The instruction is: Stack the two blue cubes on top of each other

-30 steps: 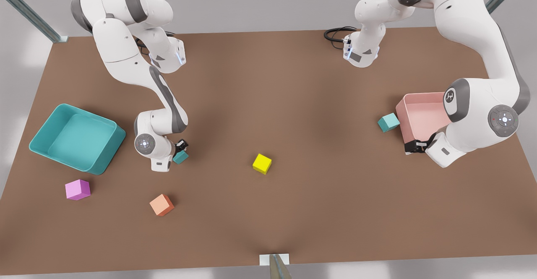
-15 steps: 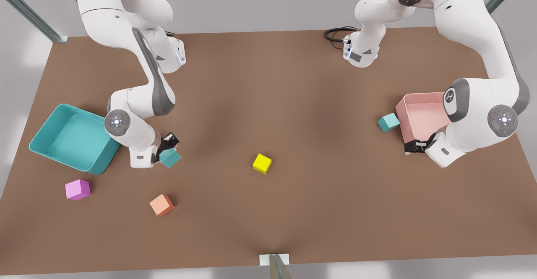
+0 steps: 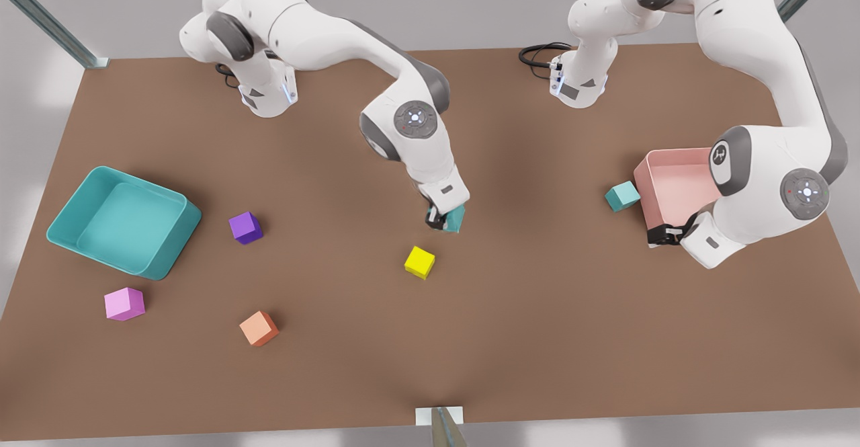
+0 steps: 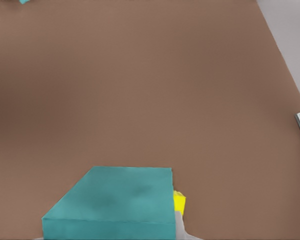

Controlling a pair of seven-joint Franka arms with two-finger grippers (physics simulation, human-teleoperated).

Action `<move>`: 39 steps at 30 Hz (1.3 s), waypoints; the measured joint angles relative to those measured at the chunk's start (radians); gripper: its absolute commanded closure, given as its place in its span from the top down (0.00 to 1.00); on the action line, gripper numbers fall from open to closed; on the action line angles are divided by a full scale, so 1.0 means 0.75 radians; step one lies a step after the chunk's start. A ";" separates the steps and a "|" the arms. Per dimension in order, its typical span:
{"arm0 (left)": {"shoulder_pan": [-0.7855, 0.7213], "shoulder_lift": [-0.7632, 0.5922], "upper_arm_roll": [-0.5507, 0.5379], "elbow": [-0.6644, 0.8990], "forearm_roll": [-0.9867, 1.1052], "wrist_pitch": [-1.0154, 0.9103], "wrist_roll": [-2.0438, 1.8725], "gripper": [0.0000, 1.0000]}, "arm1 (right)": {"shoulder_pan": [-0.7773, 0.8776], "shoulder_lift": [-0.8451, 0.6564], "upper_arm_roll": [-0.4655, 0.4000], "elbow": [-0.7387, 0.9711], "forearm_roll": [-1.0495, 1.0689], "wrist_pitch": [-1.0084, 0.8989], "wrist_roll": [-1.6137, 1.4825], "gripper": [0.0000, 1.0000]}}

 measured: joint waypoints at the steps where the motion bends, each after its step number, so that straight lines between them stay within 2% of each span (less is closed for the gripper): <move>1: 0.001 0.000 0.000 0.000 0.000 0.000 0.000 1.00 | 0.033 0.037 -0.003 0.007 0.000 0.032 0.011 0.29; 13: 0.005 0.007 0.000 0.000 0.000 0.005 -0.001 1.00 | 0.194 0.393 -0.124 0.030 -0.010 0.362 0.102 0.29; 17: 0.034 -0.014 0.002 -0.019 0.003 -0.017 -0.001 1.00 | 0.203 0.512 -0.131 0.145 -0.009 0.458 0.124 0.29; 18: 0.045 -0.049 -0.009 -0.055 0.004 -0.030 -0.002 1.00 | 0.203 0.534 -0.132 0.154 -0.009 0.483 0.129 0.29; 19: 0.052 -0.161 -0.033 -0.192 0.005 -0.027 -0.002 1.00 | 0.205 0.559 -0.134 0.158 -0.009 0.510 0.134 0.29; 20: 0.048 -0.324 -0.048 -0.427 0.004 0.006 -0.005 1.00 | 0.208 0.575 -0.141 0.160 -0.009 0.533 0.139 0.29; 21: 0.048 -0.429 -0.079 -0.574 0.004 0.034 -0.007 1.00 | 0.210 0.583 -0.144 0.161 -0.009 0.552 0.145 0.36; 22: 0.044 -0.496 -0.112 -0.645 0.004 0.055 -0.006 1.00 | 0.210 0.587 -0.146 0.161 -0.017 0.573 0.155 0.53; 23: 0.022 -0.545 -0.130 -0.674 0.004 0.065 0.009 1.00 | 0.210 0.589 -0.146 0.161 -0.033 0.594 0.174 0.75; 24: -0.008 -0.577 -0.143 -0.691 0.004 0.076 0.035 1.00 | 0.210 0.590 -0.146 0.161 -0.056 0.613 0.201 0.87; 26: -0.065 -0.600 -0.151 -0.747 0.005 0.127 0.119 1.00 | 0.209 0.589 -0.143 0.162 -0.100 0.639 0.264 1.00; 28: -0.049 -0.598 -0.155 -0.906 0.006 0.237 0.242 1.00 | 0.208 0.587 -0.142 0.162 -0.134 0.657 0.330 1.00; 32: 0.199 -0.580 -0.157 -1.190 0.095 0.446 0.502 1.00 | 0.205 0.585 -0.142 0.162 -0.166 0.678 0.445 1.00; 33: 0.275 -0.577 -0.158 -1.248 0.118 0.504 0.566 1.00 | 0.204 0.585 -0.139 0.162 -0.164 0.682 0.465 0.60; 34: 0.348 -0.563 -0.158 -1.284 0.137 0.563 0.633 1.00 | 0.204 0.582 -0.135 0.162 -0.150 0.684 0.475 0.85; 35: 0.415 -0.547 -0.158 -1.312 0.150 0.617 0.701 1.00 | 0.205 0.580 -0.133 0.162 -0.153 0.688 0.496 1.00; 39: 0.658 -0.571 -0.209 -1.472 0.179 0.816 0.960 1.00 | 0.208 0.610 -0.136 0.156 -0.170 0.732 0.582 1.00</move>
